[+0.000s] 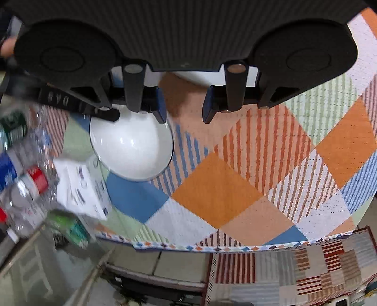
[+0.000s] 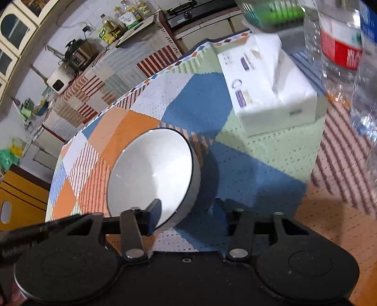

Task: Organize plates and bowls
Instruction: 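Grasp the rim of the white bowl by the tissue box with the right gripper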

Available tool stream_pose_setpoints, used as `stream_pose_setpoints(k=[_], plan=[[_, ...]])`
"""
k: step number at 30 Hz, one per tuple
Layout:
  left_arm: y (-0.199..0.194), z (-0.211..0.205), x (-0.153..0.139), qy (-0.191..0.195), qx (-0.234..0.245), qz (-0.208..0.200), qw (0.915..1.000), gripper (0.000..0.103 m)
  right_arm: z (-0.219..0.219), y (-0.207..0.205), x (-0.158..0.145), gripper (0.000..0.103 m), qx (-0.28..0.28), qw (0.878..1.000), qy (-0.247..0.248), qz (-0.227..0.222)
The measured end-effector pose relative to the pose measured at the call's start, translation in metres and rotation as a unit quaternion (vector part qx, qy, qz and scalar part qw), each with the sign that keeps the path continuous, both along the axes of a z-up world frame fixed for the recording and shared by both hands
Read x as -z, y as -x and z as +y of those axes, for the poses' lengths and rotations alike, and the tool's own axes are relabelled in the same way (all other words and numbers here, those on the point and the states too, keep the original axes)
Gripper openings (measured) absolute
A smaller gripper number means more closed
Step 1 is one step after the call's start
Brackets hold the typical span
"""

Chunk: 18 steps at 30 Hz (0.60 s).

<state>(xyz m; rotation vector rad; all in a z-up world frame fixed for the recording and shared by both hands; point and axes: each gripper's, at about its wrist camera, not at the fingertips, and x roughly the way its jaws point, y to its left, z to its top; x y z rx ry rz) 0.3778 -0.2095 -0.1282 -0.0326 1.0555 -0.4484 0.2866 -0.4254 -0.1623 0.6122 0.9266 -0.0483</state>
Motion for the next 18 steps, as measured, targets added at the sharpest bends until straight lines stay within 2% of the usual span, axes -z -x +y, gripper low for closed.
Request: stream_pose_setpoints(k=[3, 7, 9, 11, 12, 14, 16, 18], plan=[[-0.004, -0.007, 0.002, 0.009, 0.0, 0.0, 1.0, 0.032, -0.007, 0.003, 0.003, 0.05, 0.013, 1.0, -0.011, -0.01], [-0.003, -0.021, 0.008, -0.016, 0.014, -0.022, 0.9995, 0.032, -0.013, 0.006, 0.003, 0.049, 0.028, 1.0, 0.008, -0.012], [0.001, -0.029, 0.013, -0.035, 0.037, -0.032, 0.9982, 0.029, -0.016, 0.006, 0.004, 0.04, 0.031, 0.999, 0.011, -0.009], [0.004, -0.032, 0.015, -0.024, 0.054, -0.023, 0.998, 0.014, -0.02, 0.007, 0.007, 0.028, 0.032, 0.999, -0.007, -0.009], [0.006, -0.034, 0.015, -0.023, 0.055, -0.021, 0.998, 0.011, -0.021, 0.006, 0.008, 0.019, 0.028, 0.999, -0.017, -0.014], [0.011, -0.038, 0.011, -0.035, 0.063, -0.029, 0.997, 0.011, -0.017, 0.005, 0.005, 0.008, 0.014, 1.0, -0.022, -0.017], [0.016, -0.037, 0.005, -0.042, 0.063, -0.028, 0.9968, 0.011, -0.009, 0.004, -0.003, 0.007, 0.001, 1.0, 0.01, -0.009], [0.019, -0.032, -0.003, -0.04, 0.063, -0.013, 0.9971, 0.011, -0.006, 0.008, -0.015, 0.007, -0.01, 1.0, 0.019, -0.01]])
